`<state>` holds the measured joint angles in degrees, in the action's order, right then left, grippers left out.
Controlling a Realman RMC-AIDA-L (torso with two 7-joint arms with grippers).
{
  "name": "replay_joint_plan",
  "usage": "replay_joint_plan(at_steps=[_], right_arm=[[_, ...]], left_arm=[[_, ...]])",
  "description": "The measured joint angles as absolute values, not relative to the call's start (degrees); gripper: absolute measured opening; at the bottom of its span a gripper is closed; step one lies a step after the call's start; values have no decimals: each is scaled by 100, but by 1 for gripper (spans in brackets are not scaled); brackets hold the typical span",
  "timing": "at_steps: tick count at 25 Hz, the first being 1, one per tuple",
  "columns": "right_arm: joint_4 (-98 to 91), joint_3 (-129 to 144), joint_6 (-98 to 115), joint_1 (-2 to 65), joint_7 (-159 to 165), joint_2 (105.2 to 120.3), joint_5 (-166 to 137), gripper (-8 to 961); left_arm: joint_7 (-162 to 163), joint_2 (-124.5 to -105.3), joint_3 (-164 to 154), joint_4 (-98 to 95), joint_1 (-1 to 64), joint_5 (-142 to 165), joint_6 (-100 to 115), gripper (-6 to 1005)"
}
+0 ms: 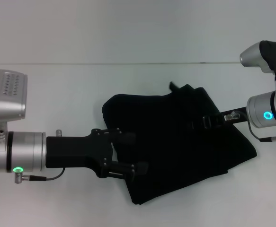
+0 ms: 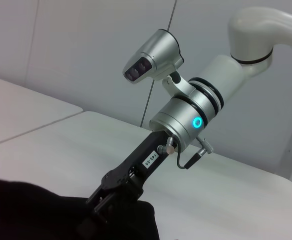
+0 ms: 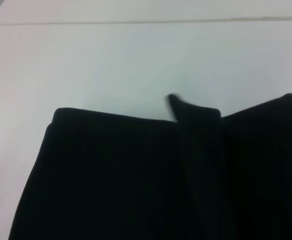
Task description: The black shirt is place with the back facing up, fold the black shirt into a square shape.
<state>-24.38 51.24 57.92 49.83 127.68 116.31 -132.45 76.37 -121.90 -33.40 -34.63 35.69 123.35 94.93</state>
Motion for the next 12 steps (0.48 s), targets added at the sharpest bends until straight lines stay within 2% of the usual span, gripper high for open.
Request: replay_joint_plan(at_steps=[9,12], right_arm=[[-2383,5128,5629,4987,12728,11682,-13242,175],[-2349,5147,5588,4990,12726,11689,-13243,99]], left_arm=[[7680,-12182,-3331,-3504,3556,12337,9470,949],[7685,-12182,-3331,-3506,3554,12339,9466,949]])
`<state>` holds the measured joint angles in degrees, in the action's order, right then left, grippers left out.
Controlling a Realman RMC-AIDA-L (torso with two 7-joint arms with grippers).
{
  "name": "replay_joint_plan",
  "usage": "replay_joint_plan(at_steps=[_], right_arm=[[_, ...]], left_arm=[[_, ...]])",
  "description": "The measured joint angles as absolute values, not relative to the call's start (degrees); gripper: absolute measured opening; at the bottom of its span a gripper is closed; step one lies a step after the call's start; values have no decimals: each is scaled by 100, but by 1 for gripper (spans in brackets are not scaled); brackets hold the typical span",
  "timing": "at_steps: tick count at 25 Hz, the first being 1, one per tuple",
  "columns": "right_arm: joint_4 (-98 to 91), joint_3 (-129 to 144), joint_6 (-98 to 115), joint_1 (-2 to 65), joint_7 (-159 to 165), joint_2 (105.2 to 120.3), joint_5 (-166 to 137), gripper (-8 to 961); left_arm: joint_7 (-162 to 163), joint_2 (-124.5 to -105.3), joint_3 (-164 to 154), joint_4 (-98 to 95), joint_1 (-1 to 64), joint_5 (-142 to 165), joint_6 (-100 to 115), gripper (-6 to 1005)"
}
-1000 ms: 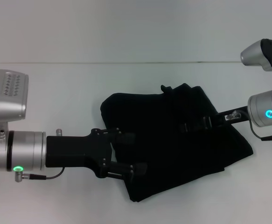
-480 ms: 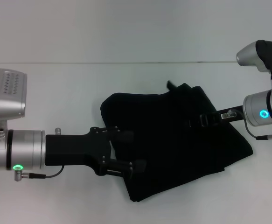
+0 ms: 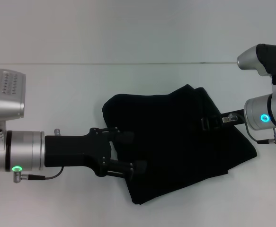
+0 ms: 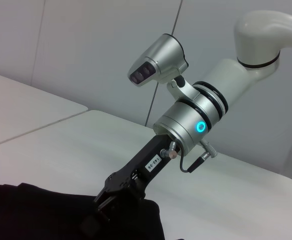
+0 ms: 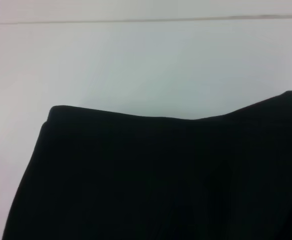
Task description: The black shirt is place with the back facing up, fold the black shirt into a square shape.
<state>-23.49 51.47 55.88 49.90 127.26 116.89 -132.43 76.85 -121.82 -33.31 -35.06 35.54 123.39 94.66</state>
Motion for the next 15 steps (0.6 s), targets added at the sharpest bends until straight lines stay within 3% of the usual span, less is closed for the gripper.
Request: replay_joint_plan(at_steps=[2,15], right_arm=[[-2348,5150,5579,4983,12728,11689,-13243,49],[-2346,5177,5577,4961,12716,11665,-13245,327]], left_arm=[[7688,-12182,-3331,-3507,3553,12340,9461,949],[7778,-12181,-3345,-3488,3576,12340,9393,950]])
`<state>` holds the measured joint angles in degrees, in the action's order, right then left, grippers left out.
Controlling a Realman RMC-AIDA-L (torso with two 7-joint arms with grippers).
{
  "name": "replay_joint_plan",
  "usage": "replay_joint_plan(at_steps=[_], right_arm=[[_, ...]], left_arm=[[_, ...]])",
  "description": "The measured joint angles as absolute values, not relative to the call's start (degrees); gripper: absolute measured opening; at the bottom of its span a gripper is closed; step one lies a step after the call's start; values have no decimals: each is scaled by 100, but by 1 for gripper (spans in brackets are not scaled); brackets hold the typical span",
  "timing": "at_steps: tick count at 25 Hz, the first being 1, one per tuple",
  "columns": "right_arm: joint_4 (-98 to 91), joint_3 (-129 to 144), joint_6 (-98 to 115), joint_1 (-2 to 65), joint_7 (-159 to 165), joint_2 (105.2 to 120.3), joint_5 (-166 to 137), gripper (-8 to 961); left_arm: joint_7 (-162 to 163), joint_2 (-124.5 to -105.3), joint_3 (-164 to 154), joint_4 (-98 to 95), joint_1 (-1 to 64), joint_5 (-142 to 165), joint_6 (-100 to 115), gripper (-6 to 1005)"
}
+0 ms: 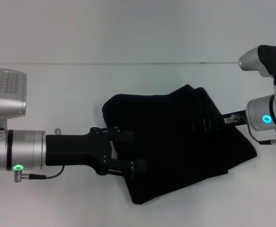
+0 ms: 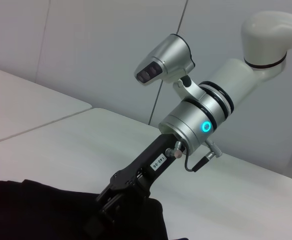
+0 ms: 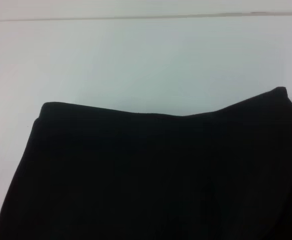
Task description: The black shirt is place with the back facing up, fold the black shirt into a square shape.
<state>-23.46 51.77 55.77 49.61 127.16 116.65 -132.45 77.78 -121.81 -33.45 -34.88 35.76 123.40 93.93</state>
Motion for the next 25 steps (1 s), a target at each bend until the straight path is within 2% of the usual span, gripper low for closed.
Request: replay_joint_plan(at_steps=[1,11,17,25], right_arm=[[-2347,5178,5579,4969,12716,11669,-13245,349],[-2346,5228,5538,5012,12773,11699,-13245,319],[-2305,5237,5447,5026,12771,11708,-13242,90],[-2353,5210,5364,5000,12704,11721,-13197,43]], left_arm=[[7778,-12182,-3347,-3486,3581,12340,9393,950],[7801,-12182,-3346,-3497,3603,12340,9386,950],[7912,-12174,-3337,-3506,3604,12340,9378,950],[7919,-12172,-3349,-3506,3613,12334,9324,950]])
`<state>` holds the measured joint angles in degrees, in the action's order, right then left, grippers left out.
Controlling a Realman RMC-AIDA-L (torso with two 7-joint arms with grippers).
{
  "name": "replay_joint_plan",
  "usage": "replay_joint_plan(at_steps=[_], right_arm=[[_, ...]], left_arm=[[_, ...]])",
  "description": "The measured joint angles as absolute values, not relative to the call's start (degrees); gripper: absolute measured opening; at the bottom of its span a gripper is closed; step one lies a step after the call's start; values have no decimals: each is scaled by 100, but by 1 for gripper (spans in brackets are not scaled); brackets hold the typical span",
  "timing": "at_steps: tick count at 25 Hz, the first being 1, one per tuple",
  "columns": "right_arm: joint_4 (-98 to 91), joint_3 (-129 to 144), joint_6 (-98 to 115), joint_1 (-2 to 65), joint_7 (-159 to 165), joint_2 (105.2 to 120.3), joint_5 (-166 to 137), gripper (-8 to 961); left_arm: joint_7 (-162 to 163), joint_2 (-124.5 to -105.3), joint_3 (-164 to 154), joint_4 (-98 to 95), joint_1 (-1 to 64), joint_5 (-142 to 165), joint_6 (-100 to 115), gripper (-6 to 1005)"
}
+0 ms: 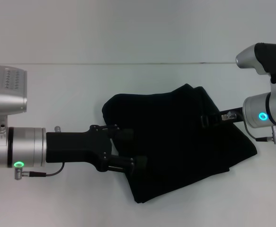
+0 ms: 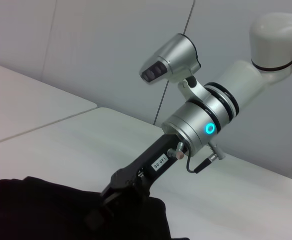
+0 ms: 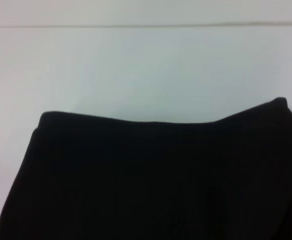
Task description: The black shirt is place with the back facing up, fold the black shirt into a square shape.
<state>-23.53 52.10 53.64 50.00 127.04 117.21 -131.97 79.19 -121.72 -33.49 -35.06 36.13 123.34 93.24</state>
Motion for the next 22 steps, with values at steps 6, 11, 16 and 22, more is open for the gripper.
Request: replay_joint_plan(at_steps=[6,11,16,22], right_arm=[[-2534,5195,5469,4971,12436,11730,-12962,43],[-2703,5194,5723,4949,12257,11718,-12756,44],[-3041,5194,5963,4843,12274,11715,-12751,44],[-3313,5156,6186,4748,12324,11667,-12747,44]], left_arm=[[7925,-12168,-3337,-3507,3619,12317,9323,950],[7976,-12156,-3332,-3518,3621,12300,9311,950],[7979,-12155,-3331,-3519,3621,12279,9275,949],[7980,-12155,-3272,-3518,3607,12270,9272,950]])
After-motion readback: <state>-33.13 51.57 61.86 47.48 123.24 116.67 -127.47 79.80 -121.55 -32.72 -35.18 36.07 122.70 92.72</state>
